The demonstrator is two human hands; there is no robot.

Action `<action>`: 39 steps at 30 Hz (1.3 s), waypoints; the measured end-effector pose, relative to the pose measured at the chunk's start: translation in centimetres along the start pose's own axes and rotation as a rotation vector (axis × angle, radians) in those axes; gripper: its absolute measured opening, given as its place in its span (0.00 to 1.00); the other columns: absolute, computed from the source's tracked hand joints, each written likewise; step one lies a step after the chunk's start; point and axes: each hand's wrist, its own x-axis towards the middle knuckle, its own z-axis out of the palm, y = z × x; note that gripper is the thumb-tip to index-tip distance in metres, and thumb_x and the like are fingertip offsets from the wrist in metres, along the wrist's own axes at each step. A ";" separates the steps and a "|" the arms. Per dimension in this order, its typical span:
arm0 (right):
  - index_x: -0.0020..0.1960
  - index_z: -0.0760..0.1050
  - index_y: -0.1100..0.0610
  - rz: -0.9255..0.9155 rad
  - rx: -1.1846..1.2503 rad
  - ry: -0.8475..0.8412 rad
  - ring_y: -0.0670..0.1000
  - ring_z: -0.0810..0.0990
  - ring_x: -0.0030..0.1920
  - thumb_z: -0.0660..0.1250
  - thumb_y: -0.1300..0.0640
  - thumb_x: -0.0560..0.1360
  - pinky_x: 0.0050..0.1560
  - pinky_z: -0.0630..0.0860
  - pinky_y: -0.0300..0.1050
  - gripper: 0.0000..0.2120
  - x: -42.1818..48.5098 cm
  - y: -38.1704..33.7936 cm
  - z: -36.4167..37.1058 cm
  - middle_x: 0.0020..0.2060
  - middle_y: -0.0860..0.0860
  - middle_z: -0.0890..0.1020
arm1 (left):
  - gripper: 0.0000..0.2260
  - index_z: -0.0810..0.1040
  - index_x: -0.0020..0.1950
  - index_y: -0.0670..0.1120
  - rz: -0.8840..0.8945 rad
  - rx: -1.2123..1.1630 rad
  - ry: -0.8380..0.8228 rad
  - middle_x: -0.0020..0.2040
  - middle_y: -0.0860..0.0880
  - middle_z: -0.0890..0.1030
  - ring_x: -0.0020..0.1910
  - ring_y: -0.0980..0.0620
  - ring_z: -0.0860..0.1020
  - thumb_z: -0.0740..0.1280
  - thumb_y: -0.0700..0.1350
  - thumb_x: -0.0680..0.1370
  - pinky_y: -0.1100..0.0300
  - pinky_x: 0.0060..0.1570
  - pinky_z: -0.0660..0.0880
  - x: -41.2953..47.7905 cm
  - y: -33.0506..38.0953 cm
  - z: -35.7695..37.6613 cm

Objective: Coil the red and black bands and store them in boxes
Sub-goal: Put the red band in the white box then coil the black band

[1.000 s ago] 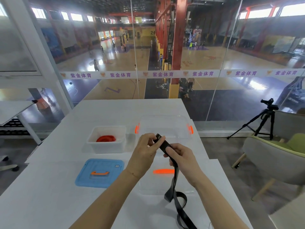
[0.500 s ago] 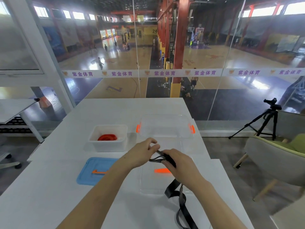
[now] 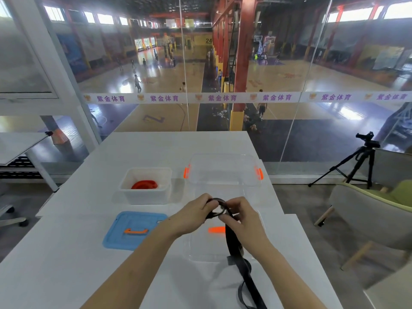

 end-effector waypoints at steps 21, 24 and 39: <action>0.53 0.84 0.49 0.064 0.435 0.251 0.51 0.87 0.54 0.75 0.65 0.77 0.58 0.82 0.48 0.11 -1.0 -2.7 0.7 0.50 0.50 0.88 | 0.18 0.73 0.61 0.53 0.068 -0.551 0.240 0.62 0.48 0.78 0.58 0.55 0.78 0.49 0.60 0.86 0.56 0.61 0.75 -0.8 2.1 5.3; 0.50 0.83 0.52 0.076 0.430 0.251 0.52 0.87 0.53 0.75 0.64 0.77 0.57 0.80 0.50 0.08 -1.3 -2.8 0.7 0.47 0.52 0.88 | 0.20 0.75 0.64 0.54 0.027 -0.589 0.235 0.63 0.49 0.79 0.62 0.52 0.79 0.48 0.60 0.86 0.54 0.64 0.75 -0.7 1.9 5.4; 0.48 0.87 0.50 0.023 0.300 0.157 0.48 0.87 0.49 0.75 0.62 0.77 0.54 0.79 0.43 0.08 -1.1 -4.6 -1.8 0.44 0.47 0.88 | 0.15 0.65 0.74 0.57 0.188 -0.295 0.199 0.61 0.48 0.76 0.54 0.59 0.79 0.53 0.52 0.87 0.71 0.55 0.73 -1.5 2.4 2.4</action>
